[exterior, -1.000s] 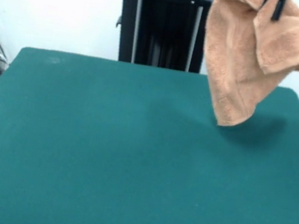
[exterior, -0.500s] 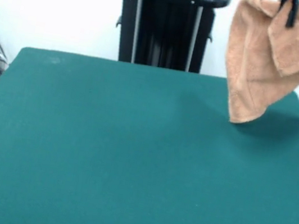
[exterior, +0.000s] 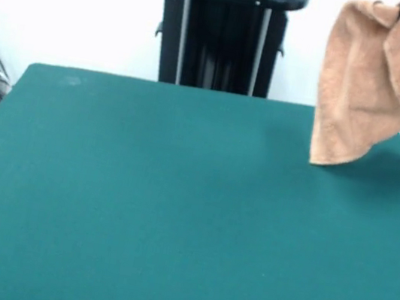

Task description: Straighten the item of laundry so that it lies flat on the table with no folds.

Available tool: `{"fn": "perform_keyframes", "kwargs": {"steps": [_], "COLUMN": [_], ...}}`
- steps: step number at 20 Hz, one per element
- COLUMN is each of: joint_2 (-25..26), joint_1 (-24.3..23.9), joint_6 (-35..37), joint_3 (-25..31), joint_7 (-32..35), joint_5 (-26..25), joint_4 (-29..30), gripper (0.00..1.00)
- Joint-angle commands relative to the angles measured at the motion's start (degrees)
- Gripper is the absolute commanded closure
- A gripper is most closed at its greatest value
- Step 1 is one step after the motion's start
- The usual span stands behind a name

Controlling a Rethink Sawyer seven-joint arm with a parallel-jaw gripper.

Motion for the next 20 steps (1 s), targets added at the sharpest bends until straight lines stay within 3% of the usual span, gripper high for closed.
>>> {"fn": "perform_keyframes", "kwargs": {"steps": [1, 7, 20], "joint_2": [0.62, 0.00, -0.17], "joint_1": [3.54, 6.95, 7.92], "joint_6": [0.15, 4.22, 1.82], "joint_3": [6.47, 4.85, 7.63], "joint_7": [26.12, 34.45, 41.54], "joint_5": [4.07, 2.22, 2.20], "joint_4": [2.83, -1.49, -2.73], "gripper": [1.00, 1.00, 1.00]}}
